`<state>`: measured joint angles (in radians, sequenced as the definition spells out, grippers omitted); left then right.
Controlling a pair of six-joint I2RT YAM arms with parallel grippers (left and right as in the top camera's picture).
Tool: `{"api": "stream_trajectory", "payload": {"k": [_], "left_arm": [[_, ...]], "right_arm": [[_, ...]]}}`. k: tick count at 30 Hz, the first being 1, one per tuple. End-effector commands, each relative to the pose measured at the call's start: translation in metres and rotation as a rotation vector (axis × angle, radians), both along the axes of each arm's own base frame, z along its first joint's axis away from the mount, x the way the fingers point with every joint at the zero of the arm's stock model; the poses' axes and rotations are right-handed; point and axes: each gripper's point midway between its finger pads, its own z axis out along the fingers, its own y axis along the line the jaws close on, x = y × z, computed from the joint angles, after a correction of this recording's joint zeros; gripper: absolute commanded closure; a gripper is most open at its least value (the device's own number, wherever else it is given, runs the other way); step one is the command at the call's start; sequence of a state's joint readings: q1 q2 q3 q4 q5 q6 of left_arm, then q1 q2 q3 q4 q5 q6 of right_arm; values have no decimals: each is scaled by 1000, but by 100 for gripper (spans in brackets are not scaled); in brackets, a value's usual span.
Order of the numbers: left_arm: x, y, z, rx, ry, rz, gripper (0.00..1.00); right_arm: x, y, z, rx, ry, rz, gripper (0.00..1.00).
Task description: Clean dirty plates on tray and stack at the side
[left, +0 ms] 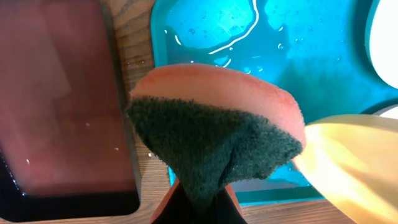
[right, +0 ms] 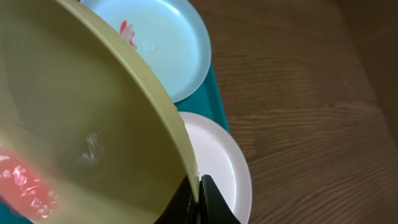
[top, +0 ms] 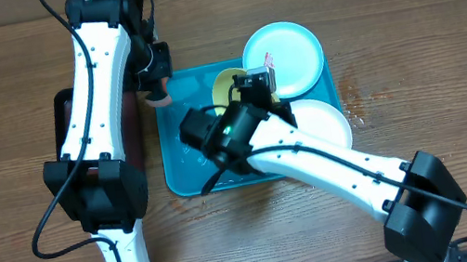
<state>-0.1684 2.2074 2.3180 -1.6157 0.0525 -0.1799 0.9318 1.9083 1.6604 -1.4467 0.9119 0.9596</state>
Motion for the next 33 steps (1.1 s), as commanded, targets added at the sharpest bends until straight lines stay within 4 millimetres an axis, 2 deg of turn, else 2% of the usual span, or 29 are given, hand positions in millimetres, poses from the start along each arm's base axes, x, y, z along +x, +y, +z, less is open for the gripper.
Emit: {"api": "stream_trajectory", "payload": {"k": [1,11,18,24,33], "left_arm": [[3,1,7,5,-27,-19,96],[3,1,7,4,-27,-15,96],[3,1,7,4,-27,-15,96],[3,1,7,4,-26,-15,96],[2,1,6,5,-22,-15,96]], "right_arm": [[7,-6,32,-26,-183,-29,96],[-2,-18,63,-107,-356,-50,96],[-10,-1,83,-137,-462,31,96],[-16,13,92,-149,-513,91,96],[-16,13,93,-150,-516,92,96]]}}
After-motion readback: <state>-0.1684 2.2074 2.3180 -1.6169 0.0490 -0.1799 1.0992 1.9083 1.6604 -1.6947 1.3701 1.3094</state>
